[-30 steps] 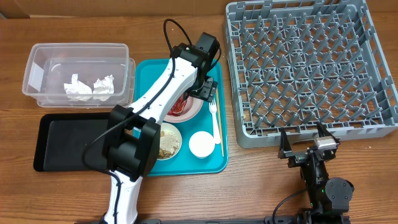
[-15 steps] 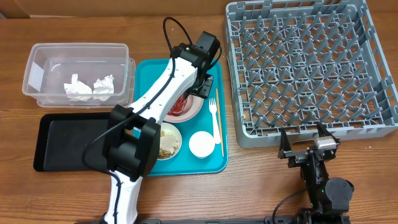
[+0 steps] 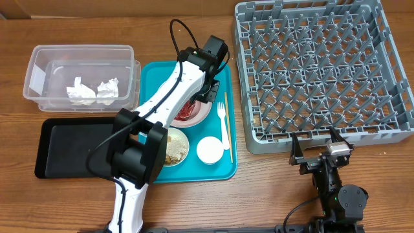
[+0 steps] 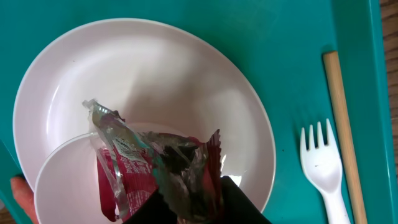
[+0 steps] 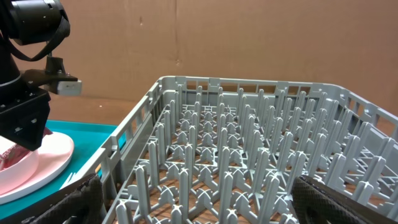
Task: Sort waste into correct bins and load items into the dishwasher
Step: 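Carry the red wrapper left and release it into the clear bin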
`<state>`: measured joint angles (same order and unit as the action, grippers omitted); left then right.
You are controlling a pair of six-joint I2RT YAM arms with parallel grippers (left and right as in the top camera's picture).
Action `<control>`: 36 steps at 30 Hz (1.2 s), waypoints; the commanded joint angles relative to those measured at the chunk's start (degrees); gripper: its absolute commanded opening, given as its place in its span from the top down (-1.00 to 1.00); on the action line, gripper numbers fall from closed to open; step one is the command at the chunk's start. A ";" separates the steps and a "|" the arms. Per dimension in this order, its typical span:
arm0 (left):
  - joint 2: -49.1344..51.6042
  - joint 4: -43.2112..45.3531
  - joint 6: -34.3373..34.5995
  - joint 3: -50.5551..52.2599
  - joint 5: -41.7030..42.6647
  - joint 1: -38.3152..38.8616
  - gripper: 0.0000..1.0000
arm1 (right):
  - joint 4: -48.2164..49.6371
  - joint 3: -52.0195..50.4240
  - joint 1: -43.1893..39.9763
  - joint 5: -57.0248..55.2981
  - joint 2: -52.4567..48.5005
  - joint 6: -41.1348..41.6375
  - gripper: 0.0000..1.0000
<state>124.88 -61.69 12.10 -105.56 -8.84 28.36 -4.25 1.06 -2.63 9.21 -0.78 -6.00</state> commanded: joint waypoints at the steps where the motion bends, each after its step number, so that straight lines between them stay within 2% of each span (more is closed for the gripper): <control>1: -0.48 -0.22 0.79 0.96 -0.76 -0.70 0.61 | 0.31 -0.61 -0.33 0.31 0.61 0.42 -1.00; 5: -0.48 -0.57 0.76 0.94 -0.76 -0.70 0.92 | 0.31 -0.61 -0.33 0.31 0.61 0.42 -1.00; 13: -0.52 -4.15 0.74 -1.92 -0.63 -0.70 0.92 | 0.31 -0.61 -0.33 0.31 0.61 0.42 -1.00; 27: -0.52 -15.28 1.07 -23.80 -0.76 -5.35 0.92 | 0.31 -0.61 -0.33 0.31 0.61 0.42 -1.00; 36: -0.52 -18.01 11.52 -27.61 -0.26 -17.33 0.92 | 0.31 -0.61 -0.33 0.31 0.61 0.42 -1.00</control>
<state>124.88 -79.33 17.98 -131.61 -8.84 15.11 -4.27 1.06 -2.63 9.21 -0.78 -6.00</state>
